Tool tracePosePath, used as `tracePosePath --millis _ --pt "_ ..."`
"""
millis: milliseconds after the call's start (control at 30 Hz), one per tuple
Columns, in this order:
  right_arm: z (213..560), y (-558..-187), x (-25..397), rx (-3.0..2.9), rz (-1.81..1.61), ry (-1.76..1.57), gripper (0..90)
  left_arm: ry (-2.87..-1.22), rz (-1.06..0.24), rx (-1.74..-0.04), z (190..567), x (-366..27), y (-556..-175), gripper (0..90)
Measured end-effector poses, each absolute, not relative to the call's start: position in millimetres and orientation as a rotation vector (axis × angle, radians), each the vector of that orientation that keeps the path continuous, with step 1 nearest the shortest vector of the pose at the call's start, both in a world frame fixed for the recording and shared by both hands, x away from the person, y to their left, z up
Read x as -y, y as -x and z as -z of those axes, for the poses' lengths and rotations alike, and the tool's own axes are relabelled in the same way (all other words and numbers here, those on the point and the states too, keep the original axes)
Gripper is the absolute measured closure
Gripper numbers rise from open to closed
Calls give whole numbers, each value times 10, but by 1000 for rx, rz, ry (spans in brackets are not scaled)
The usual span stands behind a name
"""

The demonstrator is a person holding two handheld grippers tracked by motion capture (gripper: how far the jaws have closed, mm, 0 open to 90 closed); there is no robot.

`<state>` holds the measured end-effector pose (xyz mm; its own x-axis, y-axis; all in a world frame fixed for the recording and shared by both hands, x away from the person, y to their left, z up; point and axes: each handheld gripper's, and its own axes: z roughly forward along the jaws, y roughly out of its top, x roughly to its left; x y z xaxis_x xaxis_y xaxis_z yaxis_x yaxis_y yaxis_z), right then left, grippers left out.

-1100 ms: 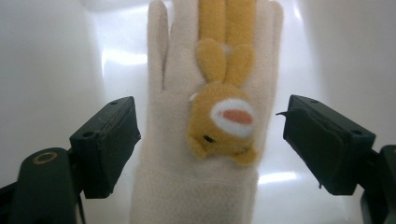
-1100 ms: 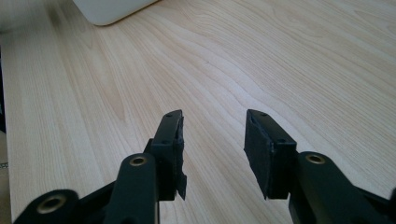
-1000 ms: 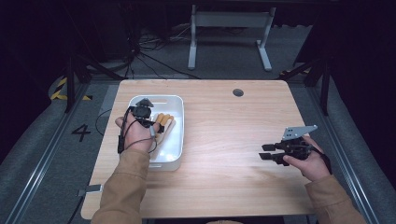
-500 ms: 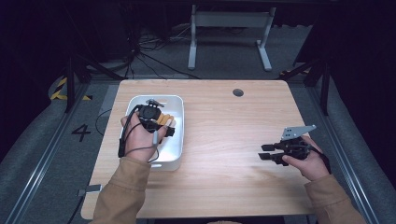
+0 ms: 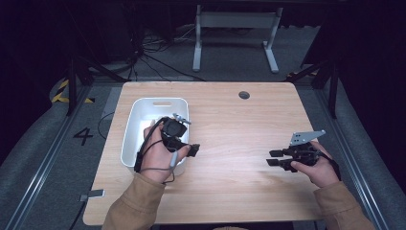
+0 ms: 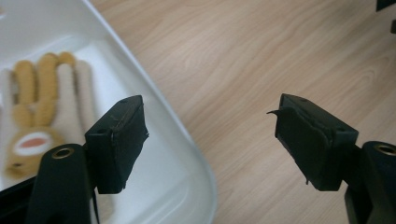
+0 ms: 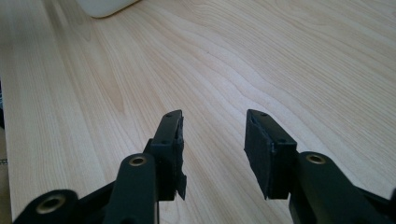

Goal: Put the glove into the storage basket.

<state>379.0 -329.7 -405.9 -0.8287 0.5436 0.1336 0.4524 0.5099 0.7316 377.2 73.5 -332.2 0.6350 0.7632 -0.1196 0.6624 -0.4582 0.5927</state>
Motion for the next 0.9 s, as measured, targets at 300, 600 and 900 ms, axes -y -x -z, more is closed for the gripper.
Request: tracePosePath --millis 300,600,900 --pt "4104 -3783 3318 -2642 -1206 -889 577 -2305 -155 -981 3554 -482 -3712 249" --pt "4131 -3789 3328 -2651 -1199 -893 575 -2309 -136 -881 3789 -375 -3618 231" --pt "4164 -3794 3316 -2663 -1191 -894 572 -2307 -114 -845 4059 -288 -3568 215"
